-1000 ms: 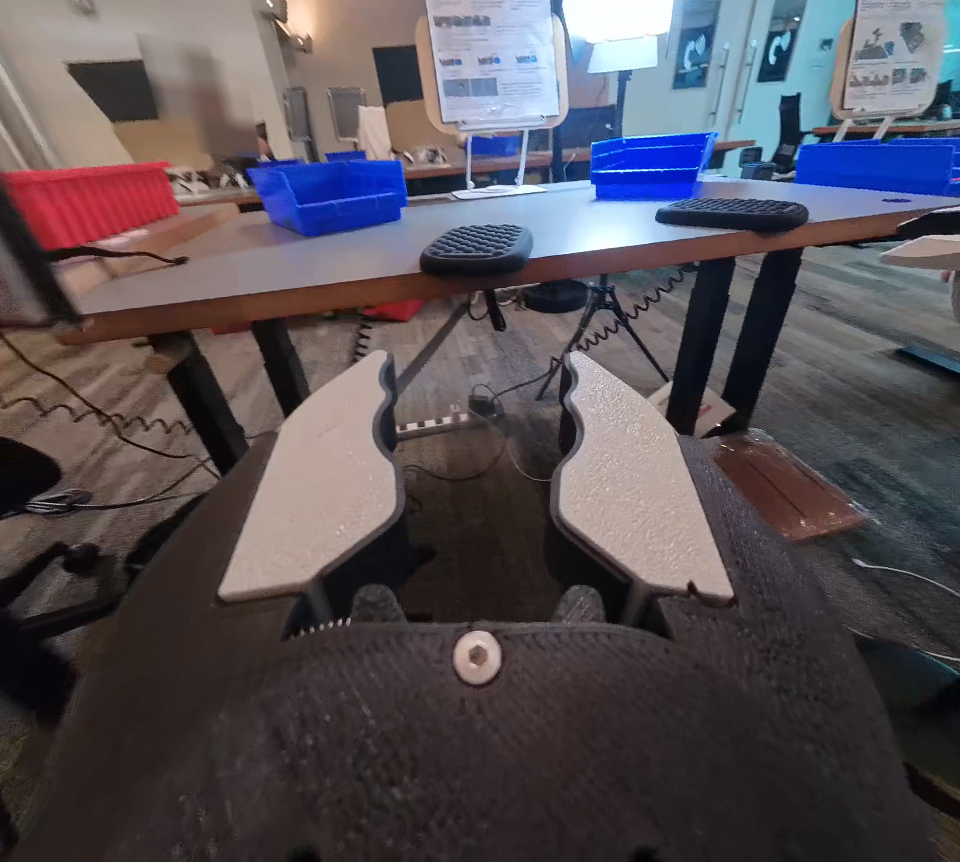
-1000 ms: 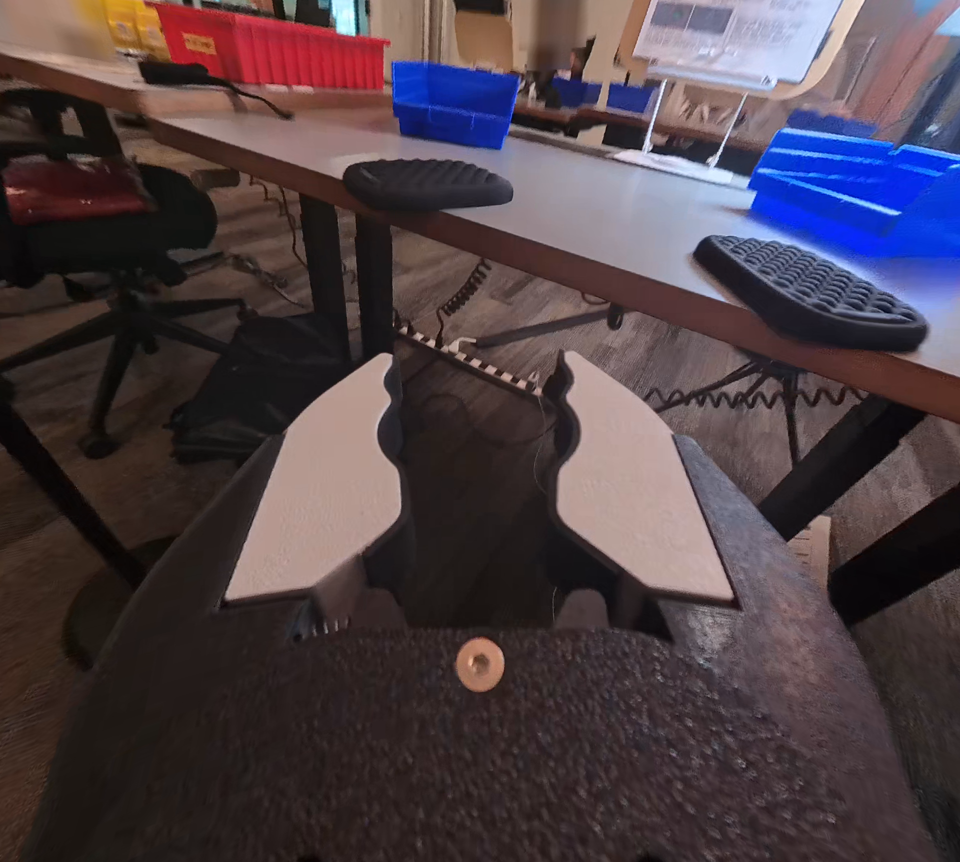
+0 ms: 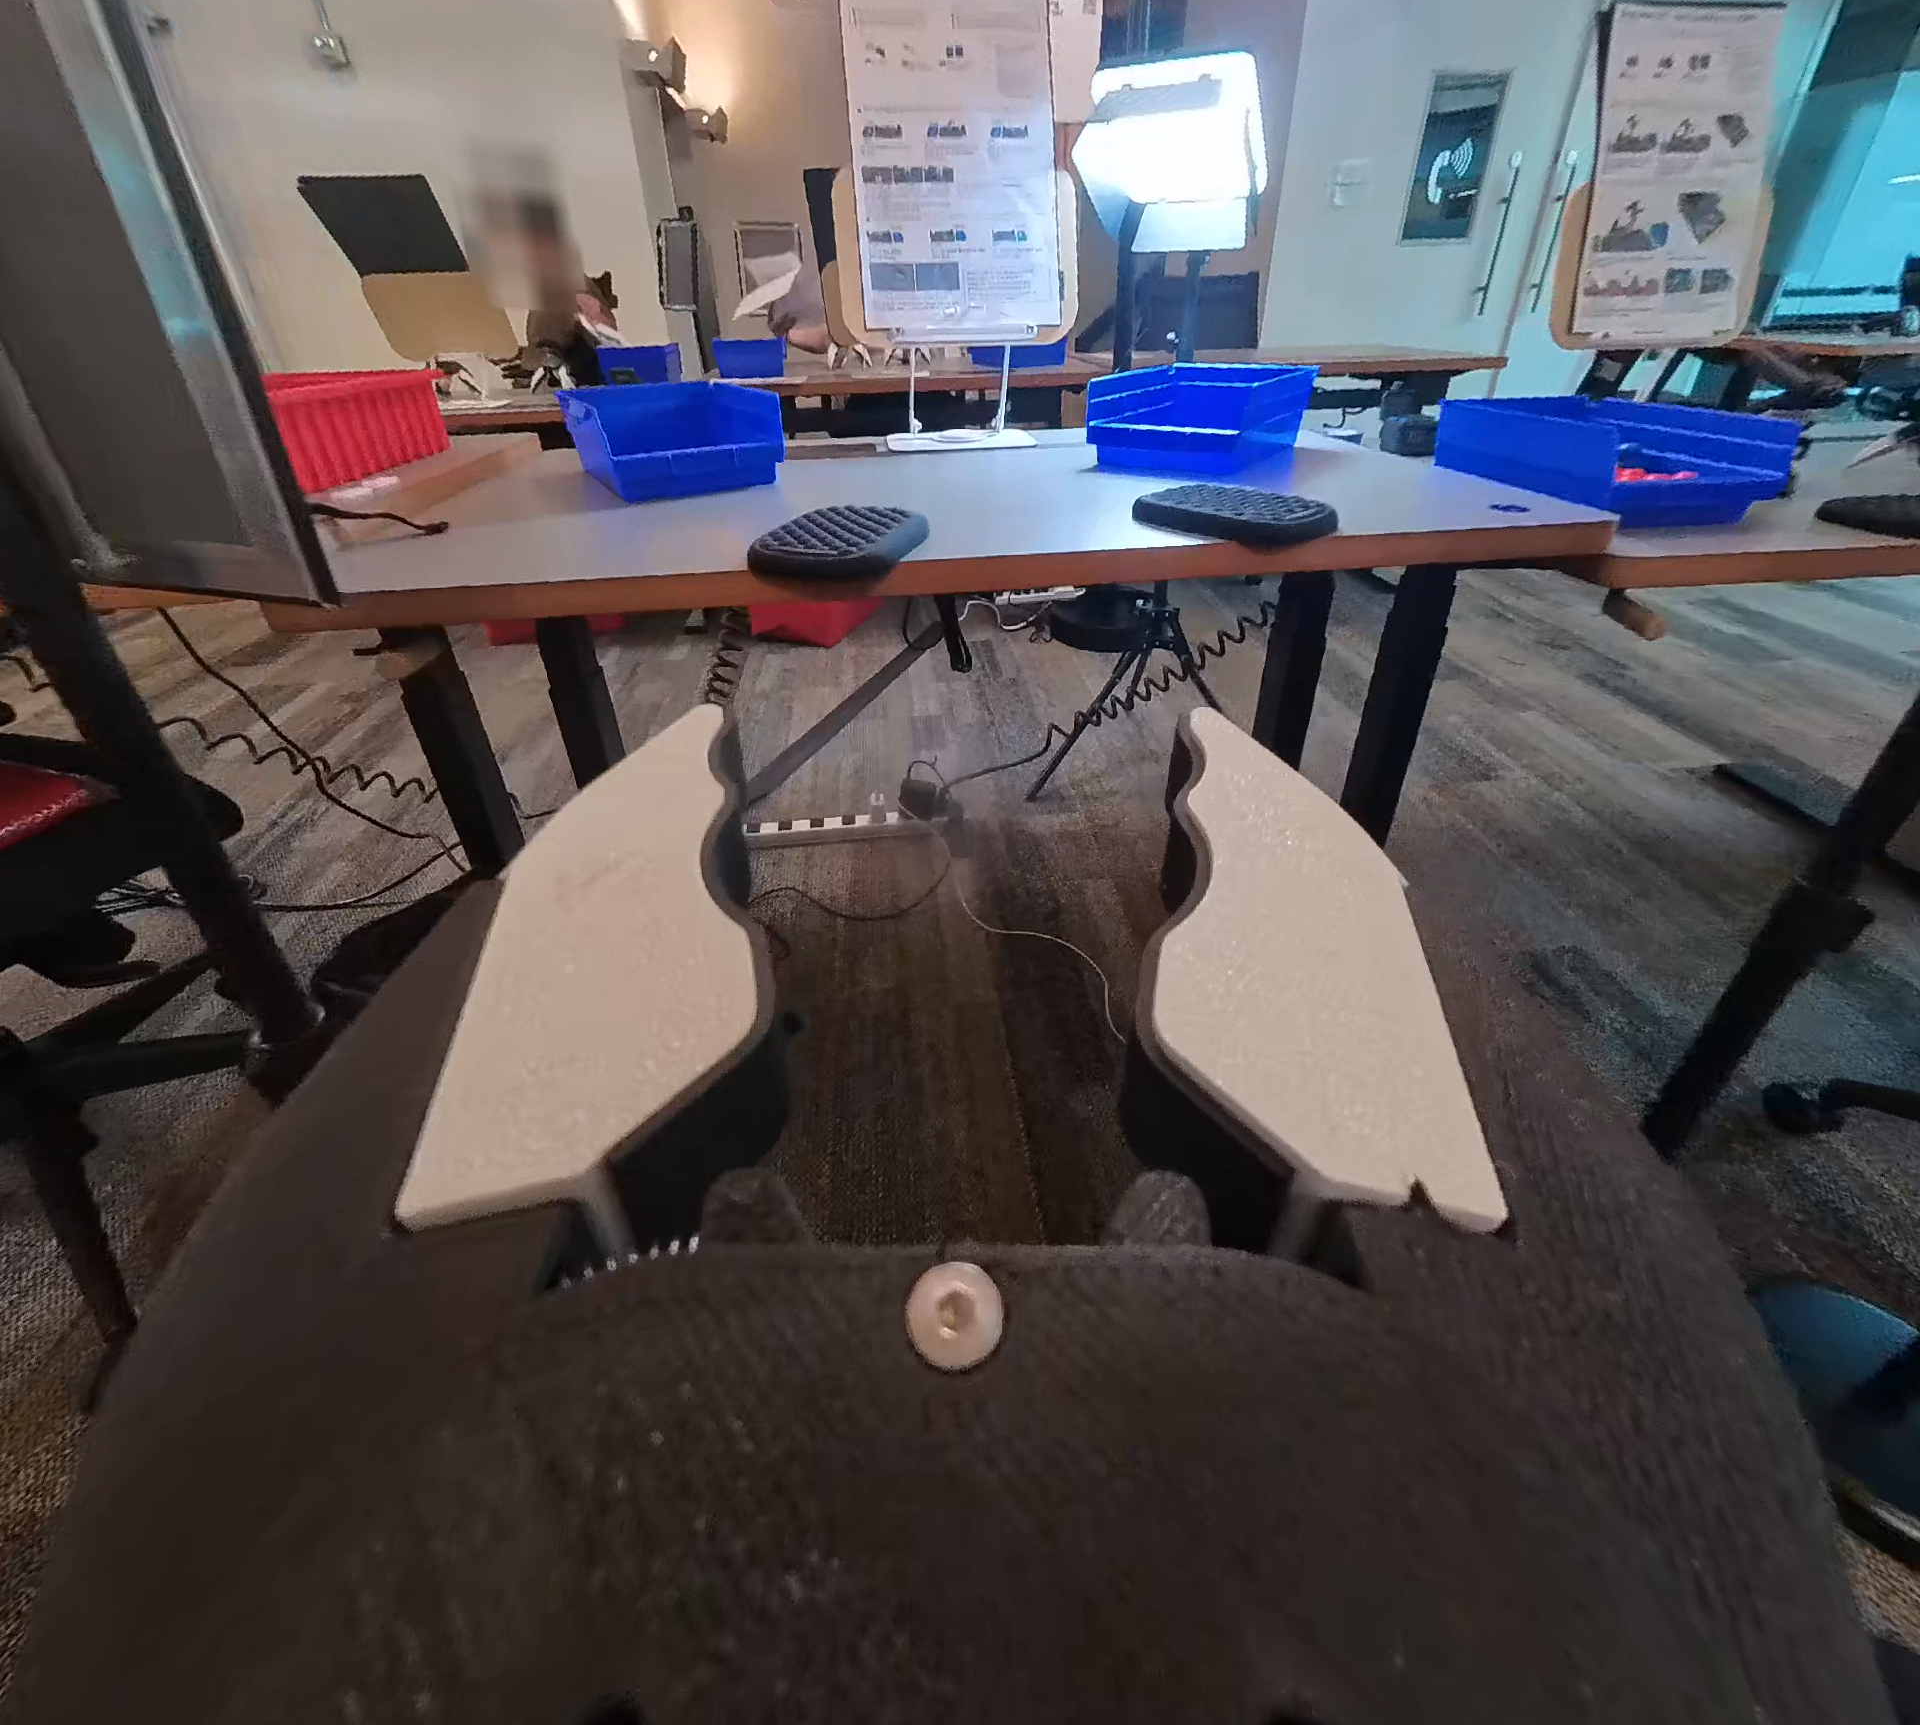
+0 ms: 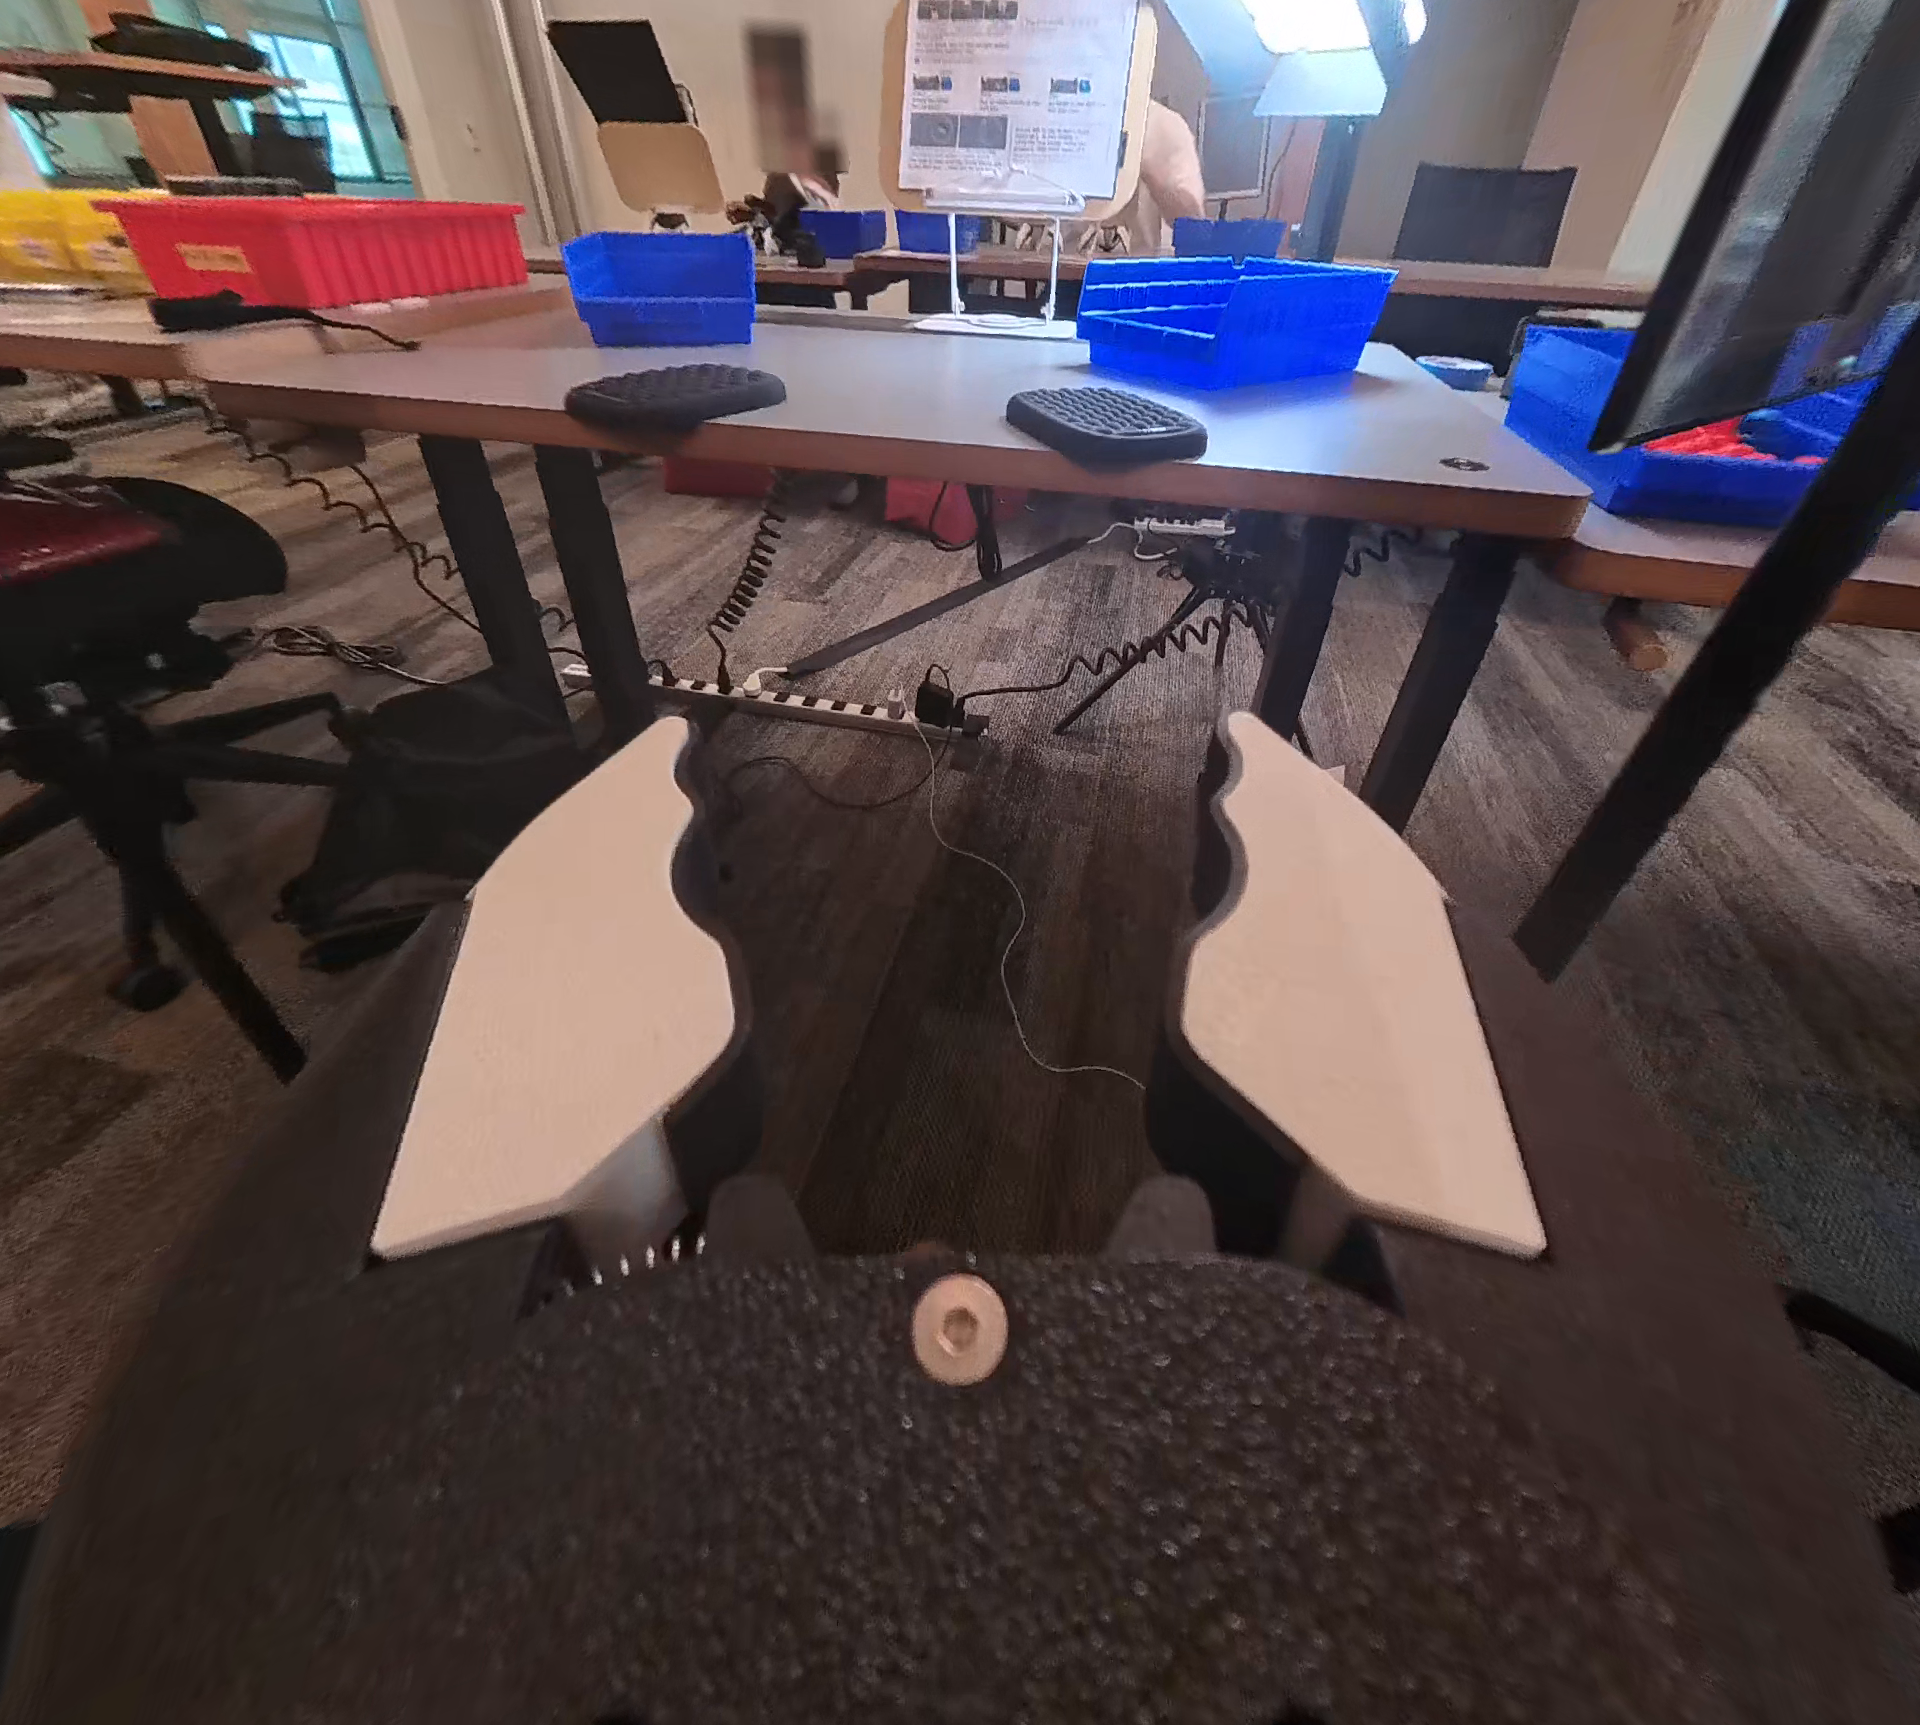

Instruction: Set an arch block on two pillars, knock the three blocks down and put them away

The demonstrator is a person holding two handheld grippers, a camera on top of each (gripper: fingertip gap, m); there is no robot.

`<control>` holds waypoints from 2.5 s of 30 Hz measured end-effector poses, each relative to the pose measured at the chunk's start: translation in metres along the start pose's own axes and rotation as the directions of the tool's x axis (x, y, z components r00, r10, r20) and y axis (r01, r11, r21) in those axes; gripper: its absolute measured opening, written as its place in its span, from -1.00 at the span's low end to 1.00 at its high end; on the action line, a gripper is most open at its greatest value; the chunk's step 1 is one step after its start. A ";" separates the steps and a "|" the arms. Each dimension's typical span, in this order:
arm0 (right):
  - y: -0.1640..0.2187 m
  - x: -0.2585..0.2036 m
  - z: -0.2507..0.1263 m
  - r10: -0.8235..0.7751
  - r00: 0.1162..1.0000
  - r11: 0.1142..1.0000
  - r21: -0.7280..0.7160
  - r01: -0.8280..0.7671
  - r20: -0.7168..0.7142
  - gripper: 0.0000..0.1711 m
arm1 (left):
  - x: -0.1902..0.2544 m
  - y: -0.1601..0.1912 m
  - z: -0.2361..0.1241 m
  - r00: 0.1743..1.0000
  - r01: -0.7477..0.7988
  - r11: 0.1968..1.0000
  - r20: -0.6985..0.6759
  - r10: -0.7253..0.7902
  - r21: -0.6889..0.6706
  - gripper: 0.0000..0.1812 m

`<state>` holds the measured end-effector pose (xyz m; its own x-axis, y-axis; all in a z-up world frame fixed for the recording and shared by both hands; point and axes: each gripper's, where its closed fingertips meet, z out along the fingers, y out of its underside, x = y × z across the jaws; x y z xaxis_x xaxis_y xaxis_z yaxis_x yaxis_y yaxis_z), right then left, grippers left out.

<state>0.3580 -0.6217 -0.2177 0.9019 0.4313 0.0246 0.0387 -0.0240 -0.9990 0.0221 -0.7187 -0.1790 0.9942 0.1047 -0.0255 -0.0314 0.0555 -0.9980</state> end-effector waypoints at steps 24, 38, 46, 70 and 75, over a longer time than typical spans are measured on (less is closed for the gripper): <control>0.001 0.048 0.357 -0.118 0.991 0.992 0.025 0.120 -0.059 0.10 | -0.076 0.087 0.406 0.999 -0.040 0.999 -0.027 0.040 0.018 -0.09; -0.045 0.101 0.457 -0.082 0.991 0.992 0.089 0.091 -0.101 0.10 | -0.082 0.040 0.538 0.998 -0.063 0.997 -0.028 0.064 0.046 -0.10; -0.068 0.080 0.525 -0.094 0.991 0.992 0.075 0.102 -0.096 0.10 | -0.121 0.017 0.586 0.996 -0.077 0.995 -0.034 0.080 0.069 -0.11; -0.070 0.123 0.708 0.015 0.995 0.997 0.075 -0.023 0.100 0.11 | -0.211 0.041 0.730 0.994 -0.084 0.996 0.060 0.086 -0.033 -0.12; -0.089 0.152 0.713 0.080 0.994 0.993 0.084 -0.087 0.079 0.10 | -0.230 0.027 0.749 0.989 -0.138 0.990 0.046 0.139 -0.029 -0.12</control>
<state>0.1852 0.0892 -0.1522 0.8654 0.4976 -0.0589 -0.0763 0.0147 -0.9970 -0.2844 0.0024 -0.1558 0.9744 0.1566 -0.1615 -0.1653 0.0117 -0.9862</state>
